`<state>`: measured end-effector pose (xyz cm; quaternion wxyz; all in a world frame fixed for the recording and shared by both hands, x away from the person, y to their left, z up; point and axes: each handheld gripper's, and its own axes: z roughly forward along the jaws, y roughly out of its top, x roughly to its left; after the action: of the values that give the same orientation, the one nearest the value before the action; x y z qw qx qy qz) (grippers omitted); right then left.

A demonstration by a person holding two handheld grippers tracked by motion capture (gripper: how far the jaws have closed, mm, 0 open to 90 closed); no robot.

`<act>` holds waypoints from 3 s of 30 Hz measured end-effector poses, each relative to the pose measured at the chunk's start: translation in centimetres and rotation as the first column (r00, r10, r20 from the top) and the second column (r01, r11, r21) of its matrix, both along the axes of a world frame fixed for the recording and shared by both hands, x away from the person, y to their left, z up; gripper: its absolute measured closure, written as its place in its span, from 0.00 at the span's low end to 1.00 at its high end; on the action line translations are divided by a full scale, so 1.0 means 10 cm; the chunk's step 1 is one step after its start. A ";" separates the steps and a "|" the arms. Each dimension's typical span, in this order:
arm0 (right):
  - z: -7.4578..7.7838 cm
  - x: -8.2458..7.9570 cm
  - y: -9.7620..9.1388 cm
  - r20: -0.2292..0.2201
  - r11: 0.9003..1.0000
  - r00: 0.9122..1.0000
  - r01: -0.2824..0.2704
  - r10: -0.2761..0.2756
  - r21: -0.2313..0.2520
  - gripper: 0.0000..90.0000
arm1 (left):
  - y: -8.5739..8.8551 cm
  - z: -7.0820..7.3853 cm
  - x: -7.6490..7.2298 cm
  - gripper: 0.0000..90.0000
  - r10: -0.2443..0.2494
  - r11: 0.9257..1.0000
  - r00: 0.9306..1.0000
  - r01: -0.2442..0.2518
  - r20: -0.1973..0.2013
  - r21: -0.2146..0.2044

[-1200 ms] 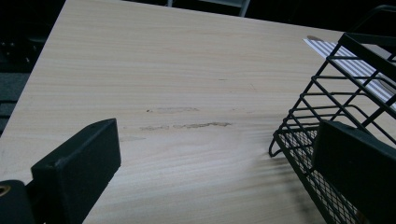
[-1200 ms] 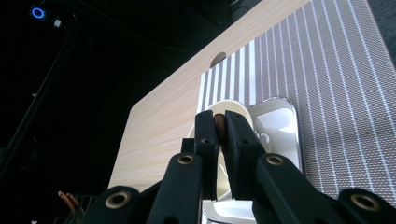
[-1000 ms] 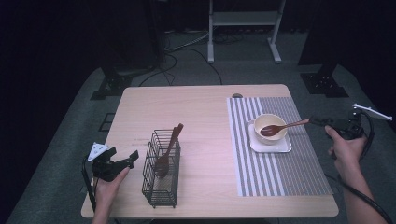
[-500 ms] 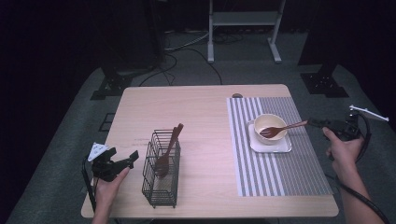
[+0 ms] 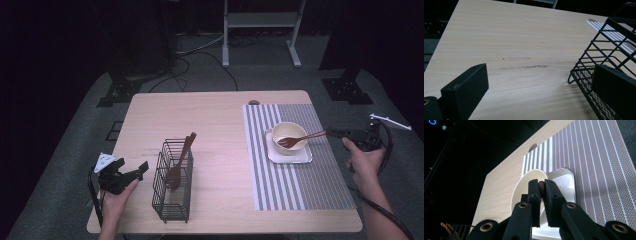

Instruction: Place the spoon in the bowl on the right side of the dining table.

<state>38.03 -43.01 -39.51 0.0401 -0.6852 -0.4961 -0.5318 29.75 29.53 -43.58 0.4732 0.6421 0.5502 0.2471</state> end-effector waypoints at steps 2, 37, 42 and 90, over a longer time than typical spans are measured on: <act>-0.01 0.00 0.00 -0.001 1.000 1.000 0.000 0.000 0.000 0.92 | 0.00 0.00 0.00 0.00 0.001 1.000 1.000 -0.001 0.000 -0.001; -0.19 0.04 0.07 -0.025 1.000 1.000 -0.001 0.002 0.030 0.84 | 0.00 0.00 0.00 0.00 0.002 1.000 1.000 -0.002 0.000 0.002; -0.24 0.02 0.05 -0.031 0.999 1.000 -0.001 0.002 0.043 0.82 | 0.00 0.00 -0.01 0.00 0.002 1.000 1.000 -0.002 0.000 0.002; -0.50 -0.16 0.22 -0.027 0.992 0.993 -0.113 0.115 0.048 0.78 | 0.03 -0.01 -0.03 0.00 0.015 1.000 1.000 -0.015 -0.005 0.002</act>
<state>36.47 -40.76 -44.55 0.0937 -0.6625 -0.5212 -0.5298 29.48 29.85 -43.66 0.4694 0.6391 0.5560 0.2494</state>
